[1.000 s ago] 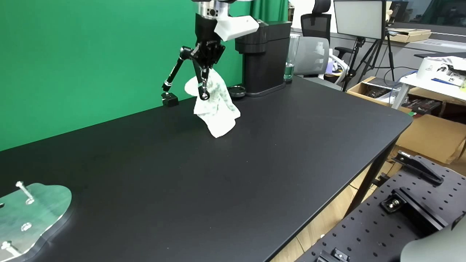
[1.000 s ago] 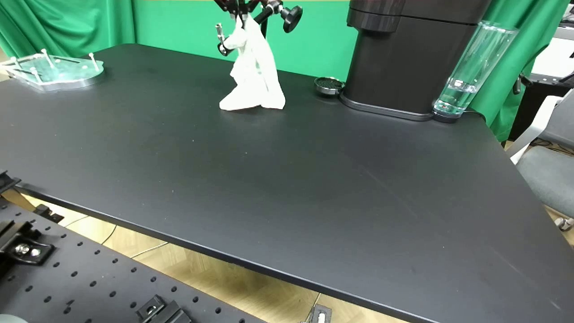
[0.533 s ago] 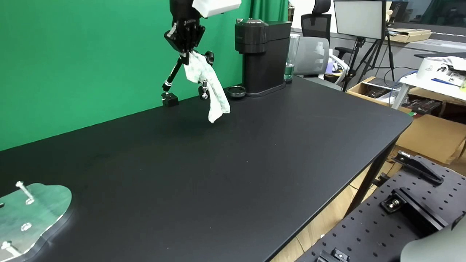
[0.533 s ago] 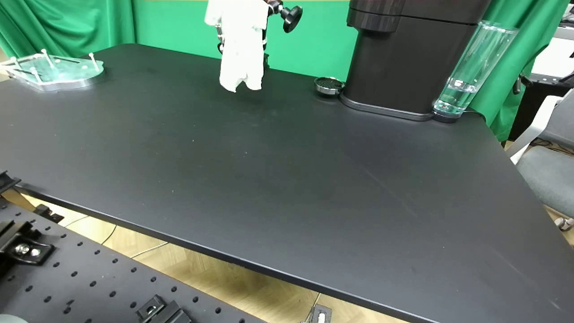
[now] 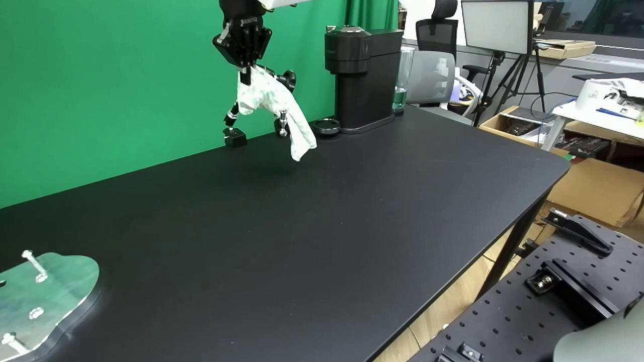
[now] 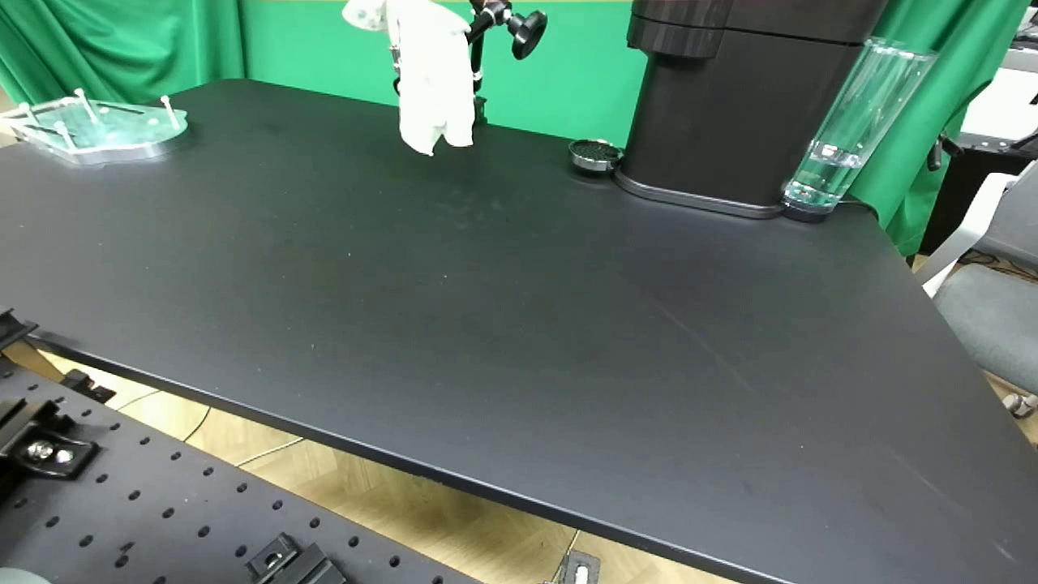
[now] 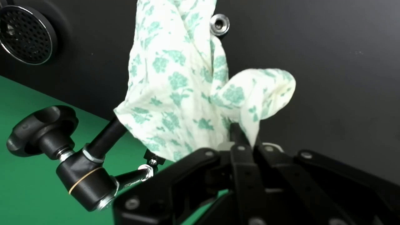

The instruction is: Pick the cloth on the table and put it on the stand

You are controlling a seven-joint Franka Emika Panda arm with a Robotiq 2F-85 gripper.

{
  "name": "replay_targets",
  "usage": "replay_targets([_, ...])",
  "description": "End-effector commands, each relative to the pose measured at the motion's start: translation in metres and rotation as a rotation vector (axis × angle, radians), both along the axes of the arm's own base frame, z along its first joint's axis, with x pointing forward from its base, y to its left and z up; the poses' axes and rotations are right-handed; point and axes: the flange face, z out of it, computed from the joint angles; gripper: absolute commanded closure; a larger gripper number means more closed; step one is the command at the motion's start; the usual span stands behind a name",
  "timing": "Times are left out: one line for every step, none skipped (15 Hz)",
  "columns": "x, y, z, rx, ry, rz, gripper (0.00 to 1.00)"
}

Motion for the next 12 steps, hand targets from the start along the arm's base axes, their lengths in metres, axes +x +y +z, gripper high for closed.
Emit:
replay_targets([0.009,-0.004,-0.008,-0.015,0.043,-0.034,0.99])
replay_targets([0.011,-0.006,-0.017,-0.016,0.064,-0.038,0.99])
replay_targets([0.013,-0.009,-0.024,-0.017,0.086,-0.041,0.99])
replay_targets([0.016,-0.012,-0.036,-0.017,0.114,-0.048,0.99])
replay_targets([0.019,-0.014,-0.046,-0.016,0.14,-0.054,0.99])
replay_targets([0.022,-0.016,-0.054,-0.018,0.161,-0.06,0.99])
replay_targets([0.026,-0.017,-0.064,-0.018,0.183,-0.062,0.99])
replay_targets([0.029,-0.017,-0.072,-0.017,0.198,-0.064,0.99])
replay_targets([0.033,-0.017,-0.079,-0.017,0.213,-0.064,0.99])
replay_targets([0.037,-0.016,-0.086,-0.019,0.223,-0.064,0.99])
replay_targets([0.04,-0.016,-0.091,-0.02,0.233,-0.062,0.99])
replay_targets([0.044,-0.015,-0.097,-0.021,0.241,-0.06,0.99])
